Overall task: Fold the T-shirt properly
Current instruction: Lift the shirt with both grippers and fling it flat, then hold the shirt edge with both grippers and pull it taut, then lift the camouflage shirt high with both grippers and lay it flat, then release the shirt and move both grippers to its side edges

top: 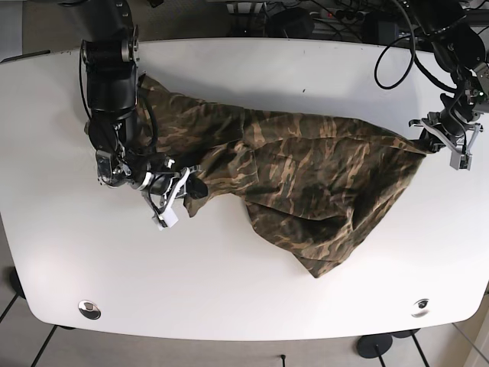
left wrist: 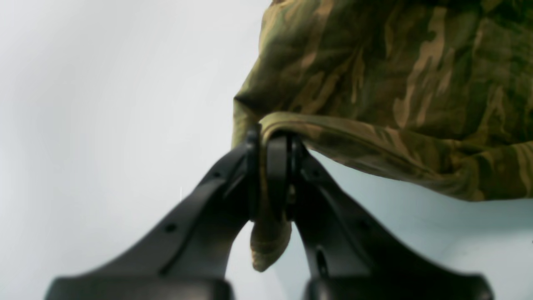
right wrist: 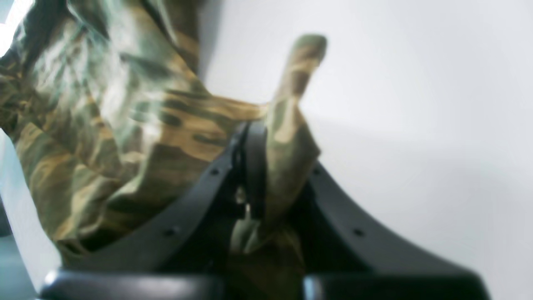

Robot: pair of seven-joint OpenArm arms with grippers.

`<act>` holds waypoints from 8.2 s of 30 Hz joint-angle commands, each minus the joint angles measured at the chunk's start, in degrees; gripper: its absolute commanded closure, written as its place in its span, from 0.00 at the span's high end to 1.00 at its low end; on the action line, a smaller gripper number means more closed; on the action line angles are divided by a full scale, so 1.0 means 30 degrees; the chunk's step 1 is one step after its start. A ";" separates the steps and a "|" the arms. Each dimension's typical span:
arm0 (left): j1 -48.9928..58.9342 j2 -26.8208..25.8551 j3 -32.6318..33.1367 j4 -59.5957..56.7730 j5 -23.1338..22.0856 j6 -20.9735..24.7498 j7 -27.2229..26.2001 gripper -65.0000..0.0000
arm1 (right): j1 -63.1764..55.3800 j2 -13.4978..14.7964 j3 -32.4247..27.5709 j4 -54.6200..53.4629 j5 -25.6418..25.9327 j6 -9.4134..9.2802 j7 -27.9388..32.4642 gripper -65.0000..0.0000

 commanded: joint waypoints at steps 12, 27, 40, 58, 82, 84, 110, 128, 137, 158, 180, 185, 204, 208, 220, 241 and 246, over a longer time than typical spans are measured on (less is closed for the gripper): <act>-0.3965 -0.0444 0.2333 0.3243 -0.0237 0.0130 -0.0307 0.00 | -0.1550 0.1493 0.6290 1.0913 0.0198 0.0186 -0.4895 0.03; -2.1665 -0.0093 1.1564 -0.7775 -0.0295 0.1684 -0.1069 0.00 | 1.3131 0.5303 0.1953 -0.0516 0.0228 0.0186 -0.3253 0.03; -2.7760 -0.1411 1.1652 -0.8889 -0.0325 0.1625 -0.1889 0.00 | 1.8475 0.5537 -0.1417 -0.1483 0.0404 0.0186 -0.4279 0.03; -0.4053 -0.1470 0.5440 0.4034 -0.0354 0.1596 -0.1010 0.00 | -0.3777 0.3164 0.9572 1.5308 0.0404 0.0186 -0.8382 0.03; 0.5060 -0.0122 0.1689 0.6056 -0.0354 0.1566 -0.1039 0.00 | -1.2276 0.1493 1.4202 1.5543 0.7319 0.0186 -0.8294 0.94; 0.5060 -0.0122 0.1689 0.6056 -0.0354 0.1566 -0.1069 0.00 | -1.0605 0.1493 1.4202 1.3667 0.5590 0.0186 -0.8323 0.91; 0.4328 -0.0151 0.1689 0.7551 -0.0413 0.1068 -0.1069 0.00 | -0.9550 0.0351 1.0187 1.0327 0.0550 0.0186 -0.5539 0.05; -0.8976 0.0142 0.8399 0.3712 0.4364 -0.1598 -0.1039 0.00 | -0.4451 0.2285 1.1916 1.4986 0.0345 0.0186 -0.7854 0.03; -1.7973 0.2955 0.8605 -0.3819 0.6826 -0.1598 -0.1567 0.00 | 0.5278 0.4102 0.7667 0.7250 -0.2029 0.0186 -0.6975 0.03; -2.7954 0.2047 0.8517 -0.9036 0.6679 -0.1716 -0.2006 0.00 | 1.8475 0.5537 0.0634 -0.2508 -0.2292 0.0186 -0.4807 0.03; -0.2442 0.1929 0.3769 0.7316 0.4921 -0.1804 -0.0453 0.00 | -0.7001 0.2607 1.1388 1.6656 -0.2292 0.0186 -0.8001 0.03; 0.2218 0.1929 0.0429 0.7404 0.1697 -0.1804 -0.0453 0.00 | -1.1103 0.1318 1.2473 1.7653 -0.2292 0.0186 -0.8030 0.03; 0.5031 0.1929 -0.1593 0.7316 0.1258 -0.1686 0.1627 0.56 | -1.4649 -0.0206 1.6165 1.7741 0.0667 0.0186 -0.7854 1.00; 0.2482 0.1929 -0.1623 0.7228 0.1258 -0.1745 0.1803 0.47 | -1.2334 0.0878 1.6224 1.7594 0.0785 0.0186 -0.7913 1.00; -0.4815 0.1812 -0.0509 0.3712 0.1434 -0.1598 0.1803 0.43 | -0.0173 0.1552 1.1213 0.6840 -0.8300 0.0186 -0.4338 0.94; -0.8273 0.0669 0.0605 -0.1475 0.4833 -0.1598 -0.0365 0.43 | 0.3343 0.2812 1.0099 -0.8457 -0.9296 0.0186 0.7296 0.84; -1.1467 0.0669 0.1073 -0.6633 0.7470 -0.1598 -0.1127 0.43 | 0.3314 0.2314 1.0099 -0.8428 -0.9296 0.0186 0.7296 0.28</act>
